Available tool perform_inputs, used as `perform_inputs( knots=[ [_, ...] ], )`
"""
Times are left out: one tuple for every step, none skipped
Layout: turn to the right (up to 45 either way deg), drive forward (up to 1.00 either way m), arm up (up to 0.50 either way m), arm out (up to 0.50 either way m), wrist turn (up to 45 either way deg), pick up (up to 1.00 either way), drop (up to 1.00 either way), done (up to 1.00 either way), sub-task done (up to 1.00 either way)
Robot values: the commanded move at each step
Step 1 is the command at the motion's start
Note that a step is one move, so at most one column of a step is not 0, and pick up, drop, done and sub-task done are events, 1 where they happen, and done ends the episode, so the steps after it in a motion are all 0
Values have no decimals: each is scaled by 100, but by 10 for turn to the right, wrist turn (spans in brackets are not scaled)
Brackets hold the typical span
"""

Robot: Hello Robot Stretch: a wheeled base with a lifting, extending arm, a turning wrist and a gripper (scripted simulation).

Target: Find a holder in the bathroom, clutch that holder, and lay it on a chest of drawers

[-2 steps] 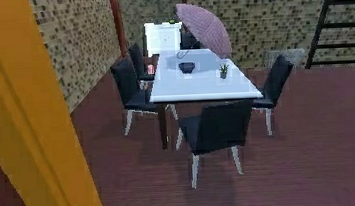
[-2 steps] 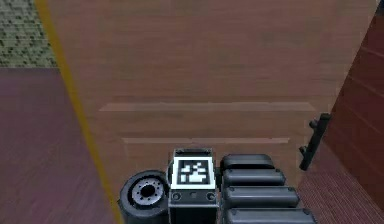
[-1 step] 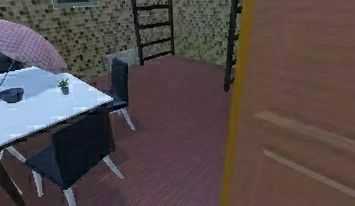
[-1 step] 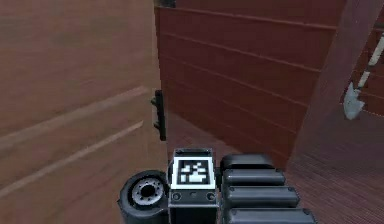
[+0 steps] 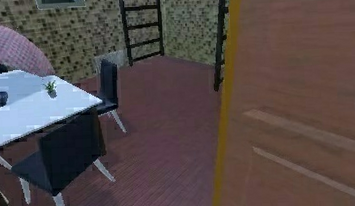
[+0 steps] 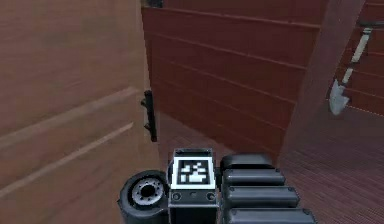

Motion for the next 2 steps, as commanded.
perform_inputs(
  knots=[
    [0,10,0,0,0,0,0,0,0],
    [-450,0,0,0,0,0,0,0,0]
  ],
)
